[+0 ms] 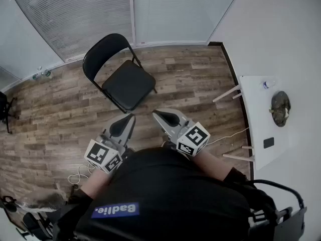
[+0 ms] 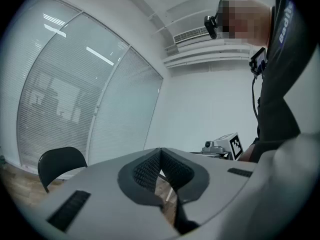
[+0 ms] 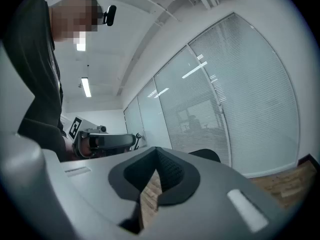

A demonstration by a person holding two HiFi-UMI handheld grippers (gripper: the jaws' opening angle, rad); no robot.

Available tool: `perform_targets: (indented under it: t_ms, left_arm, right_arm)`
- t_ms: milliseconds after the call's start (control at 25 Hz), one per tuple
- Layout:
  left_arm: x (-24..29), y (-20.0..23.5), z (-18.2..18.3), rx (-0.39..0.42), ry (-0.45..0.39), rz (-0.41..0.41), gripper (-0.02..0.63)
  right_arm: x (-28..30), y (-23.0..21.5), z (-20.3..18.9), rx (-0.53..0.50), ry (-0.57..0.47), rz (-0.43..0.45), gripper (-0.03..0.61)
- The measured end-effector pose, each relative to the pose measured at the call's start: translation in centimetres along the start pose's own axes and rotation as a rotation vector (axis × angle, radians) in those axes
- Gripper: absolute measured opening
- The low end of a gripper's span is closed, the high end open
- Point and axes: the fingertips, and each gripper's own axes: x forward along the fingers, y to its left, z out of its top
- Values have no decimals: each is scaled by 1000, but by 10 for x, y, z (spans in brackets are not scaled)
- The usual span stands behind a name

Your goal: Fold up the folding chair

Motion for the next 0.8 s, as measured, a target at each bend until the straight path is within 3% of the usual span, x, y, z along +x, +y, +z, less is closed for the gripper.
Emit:
perform_targets:
  t_ms: [800]
  left_arm:
    - [-13, 3, -3, -4, 1, -18, 5]
  right_arm:
    - [6, 7, -7, 21, 9, -11, 2]
